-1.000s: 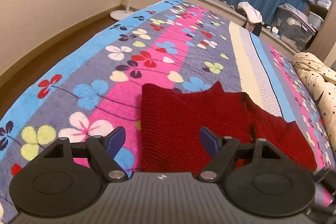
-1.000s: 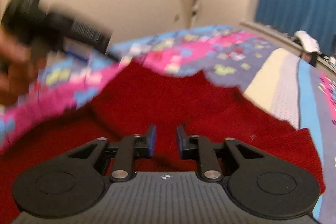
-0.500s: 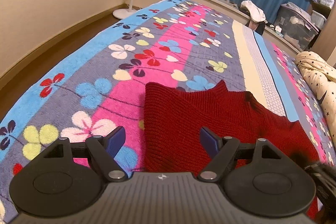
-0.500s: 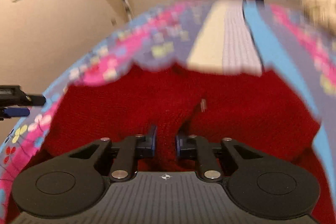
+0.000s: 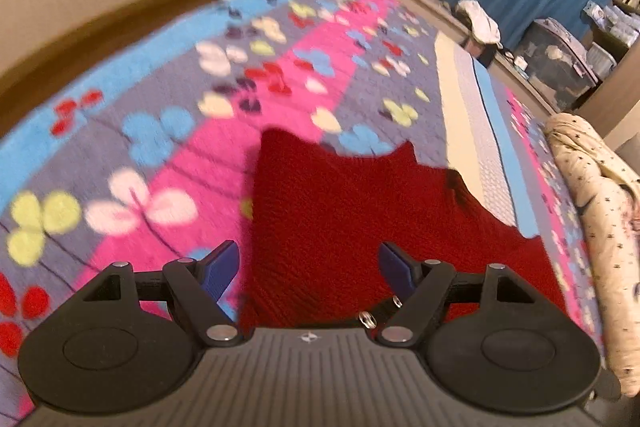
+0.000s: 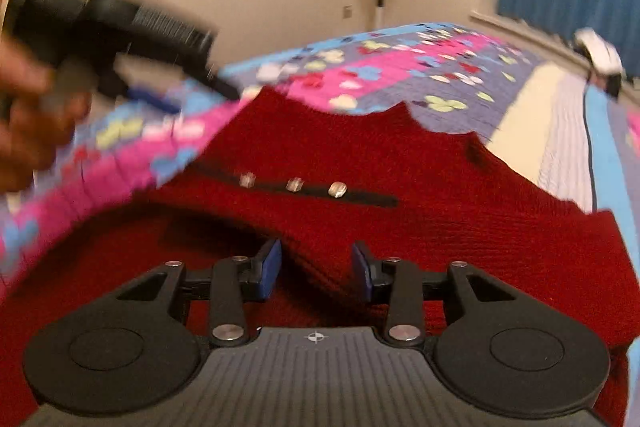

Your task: Fold small clothes

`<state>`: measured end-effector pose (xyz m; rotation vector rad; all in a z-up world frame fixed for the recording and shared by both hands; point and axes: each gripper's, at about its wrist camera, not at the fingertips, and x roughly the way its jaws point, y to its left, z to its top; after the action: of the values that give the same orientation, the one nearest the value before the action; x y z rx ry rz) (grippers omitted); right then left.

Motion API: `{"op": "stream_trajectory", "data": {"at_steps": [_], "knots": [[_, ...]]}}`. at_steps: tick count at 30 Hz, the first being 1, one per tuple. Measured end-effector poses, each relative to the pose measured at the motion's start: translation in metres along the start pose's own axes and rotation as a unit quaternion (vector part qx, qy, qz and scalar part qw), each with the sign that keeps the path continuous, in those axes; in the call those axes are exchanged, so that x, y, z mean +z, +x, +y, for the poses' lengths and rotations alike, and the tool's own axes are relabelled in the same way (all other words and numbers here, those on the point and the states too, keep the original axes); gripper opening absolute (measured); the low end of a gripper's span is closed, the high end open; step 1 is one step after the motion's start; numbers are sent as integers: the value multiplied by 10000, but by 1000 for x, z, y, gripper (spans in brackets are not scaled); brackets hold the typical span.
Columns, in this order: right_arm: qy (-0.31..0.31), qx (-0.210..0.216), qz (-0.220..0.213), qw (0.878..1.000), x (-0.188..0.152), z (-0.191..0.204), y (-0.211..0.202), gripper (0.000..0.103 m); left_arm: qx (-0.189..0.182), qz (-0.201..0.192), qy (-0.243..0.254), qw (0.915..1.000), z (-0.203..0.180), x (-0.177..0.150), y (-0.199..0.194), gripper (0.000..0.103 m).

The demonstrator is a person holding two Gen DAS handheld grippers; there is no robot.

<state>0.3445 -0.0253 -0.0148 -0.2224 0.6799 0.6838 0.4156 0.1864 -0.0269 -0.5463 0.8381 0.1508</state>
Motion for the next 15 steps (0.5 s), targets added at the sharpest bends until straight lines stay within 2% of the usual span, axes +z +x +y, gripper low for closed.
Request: {"op": "stream_trajectory", "data": {"at_steps": [2,4,6,8,9,10,12,13,15], "knots": [[291,-172,-105,9994,8,-14,-4,41,-244,466,-179,9985,2,-3,9,81],[702,-484,-139,9963,12,-33,-6,42,-240,993,-178,9946,-1,-11,17,80],[1403,-881,-157,9861,15,-60,-14,43,-70,1034,176,9945,-11,-16,17,80],[2093,-1289,-168,9692,10,-89,-19,43,105,978,592,9934,-21,-21,17,73],[2388,-1492,-176,9594,6,-103,-22,43,275,919,819,9920,-26,-24,17,56],[2633,-1708,-188,9493,1,-116,-27,43,540,770,1221,9880,-32,-27,16,31],[3016,-2137,-226,9289,-5,-134,-33,43,716,391,1966,9771,-45,-31,9,4],[3228,-2315,-272,9173,-10,-140,-36,43,724,191,2246,9716,-51,-31,4,4],[3643,-2558,-420,8945,-19,-152,-43,43,579,-259,2430,9680,-56,-29,-9,4]]}}
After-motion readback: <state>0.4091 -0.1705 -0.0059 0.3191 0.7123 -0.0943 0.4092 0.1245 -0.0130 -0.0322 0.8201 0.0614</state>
